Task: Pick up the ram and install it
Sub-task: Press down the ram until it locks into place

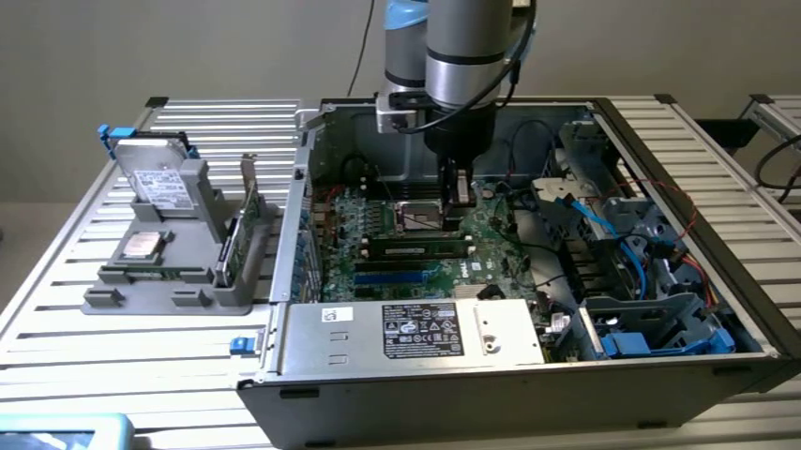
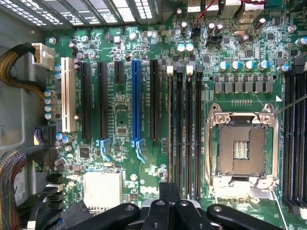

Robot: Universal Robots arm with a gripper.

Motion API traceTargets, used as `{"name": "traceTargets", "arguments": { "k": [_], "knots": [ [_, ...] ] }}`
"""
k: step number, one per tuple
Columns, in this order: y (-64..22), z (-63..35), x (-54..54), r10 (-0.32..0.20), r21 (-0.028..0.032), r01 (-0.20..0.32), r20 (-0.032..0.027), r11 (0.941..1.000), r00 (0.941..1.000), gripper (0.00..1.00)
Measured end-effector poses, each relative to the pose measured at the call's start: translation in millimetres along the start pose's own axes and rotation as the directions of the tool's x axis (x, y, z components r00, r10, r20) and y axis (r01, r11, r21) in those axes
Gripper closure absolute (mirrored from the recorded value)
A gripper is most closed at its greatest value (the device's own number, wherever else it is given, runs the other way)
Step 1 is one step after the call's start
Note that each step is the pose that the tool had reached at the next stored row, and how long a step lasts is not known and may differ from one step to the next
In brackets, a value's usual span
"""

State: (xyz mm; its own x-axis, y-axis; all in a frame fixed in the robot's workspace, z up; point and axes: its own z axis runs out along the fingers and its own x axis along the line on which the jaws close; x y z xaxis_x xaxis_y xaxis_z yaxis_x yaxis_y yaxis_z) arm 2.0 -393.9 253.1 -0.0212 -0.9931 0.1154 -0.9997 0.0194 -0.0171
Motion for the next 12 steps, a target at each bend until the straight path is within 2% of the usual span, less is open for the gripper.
{"name": "traceTargets", "arguments": {
  "k": [1, 3, 7, 12],
  "knots": [
    [0.0, 0.2, 0.0, -0.001, -0.0045, 0.001, 0.0002, 1.0, 1.0, 0.89],
    [0.1, 1.5, -0.2, -0.001, -0.0085, 0.001, 0.0006, 1.0, 1.0, 0.89],
    [0.2, 7.5, -0.9, 0.001, -0.0092, -0.001, 0.006, 1.0, 1.0, 0.89],
    [0.3, 13.1, -1.5, 0.009, -0.0105, -0.009, 0.0069, 0.9999, 0.9999, 0.89]
  ]
}}
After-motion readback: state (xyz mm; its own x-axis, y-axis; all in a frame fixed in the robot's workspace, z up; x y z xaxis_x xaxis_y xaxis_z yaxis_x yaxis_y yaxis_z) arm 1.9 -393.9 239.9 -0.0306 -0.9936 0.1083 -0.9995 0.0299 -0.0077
